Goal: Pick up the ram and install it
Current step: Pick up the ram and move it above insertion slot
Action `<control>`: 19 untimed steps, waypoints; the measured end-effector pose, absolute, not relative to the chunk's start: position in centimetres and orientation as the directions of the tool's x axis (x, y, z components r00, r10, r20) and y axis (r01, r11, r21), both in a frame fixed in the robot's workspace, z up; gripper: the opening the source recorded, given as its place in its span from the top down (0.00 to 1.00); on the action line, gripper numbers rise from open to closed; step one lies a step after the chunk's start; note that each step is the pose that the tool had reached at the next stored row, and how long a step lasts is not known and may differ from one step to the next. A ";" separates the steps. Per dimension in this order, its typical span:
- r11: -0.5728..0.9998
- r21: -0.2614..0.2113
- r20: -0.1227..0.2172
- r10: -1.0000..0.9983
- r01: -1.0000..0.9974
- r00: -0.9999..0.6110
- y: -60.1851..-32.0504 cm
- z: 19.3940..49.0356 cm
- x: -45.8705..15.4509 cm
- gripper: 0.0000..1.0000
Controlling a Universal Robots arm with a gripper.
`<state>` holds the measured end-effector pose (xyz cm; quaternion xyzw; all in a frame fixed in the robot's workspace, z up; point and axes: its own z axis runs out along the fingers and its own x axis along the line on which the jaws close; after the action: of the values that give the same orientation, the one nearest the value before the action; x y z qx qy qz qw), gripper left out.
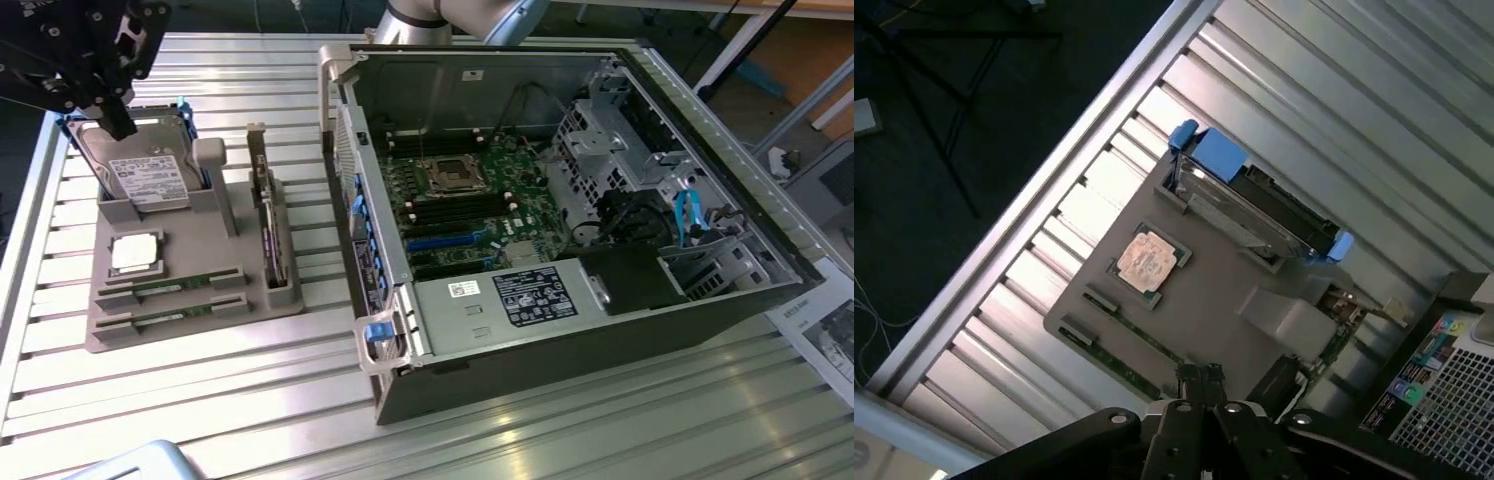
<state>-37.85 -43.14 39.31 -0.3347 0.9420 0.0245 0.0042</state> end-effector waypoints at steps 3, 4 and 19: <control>0.728 0.043 -0.024 -0.683 -0.684 -0.730 -43.1 39.3 -37.8 0.90; 0.714 0.043 -0.024 -0.698 -0.698 -0.716 -43.1 39.3 -37.8 0.90; 0.548 0.043 -0.024 -0.836 -0.836 -0.549 -43.1 39.3 -37.7 0.90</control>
<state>-37.69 -43.14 39.27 -0.4750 0.8796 0.0248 0.0004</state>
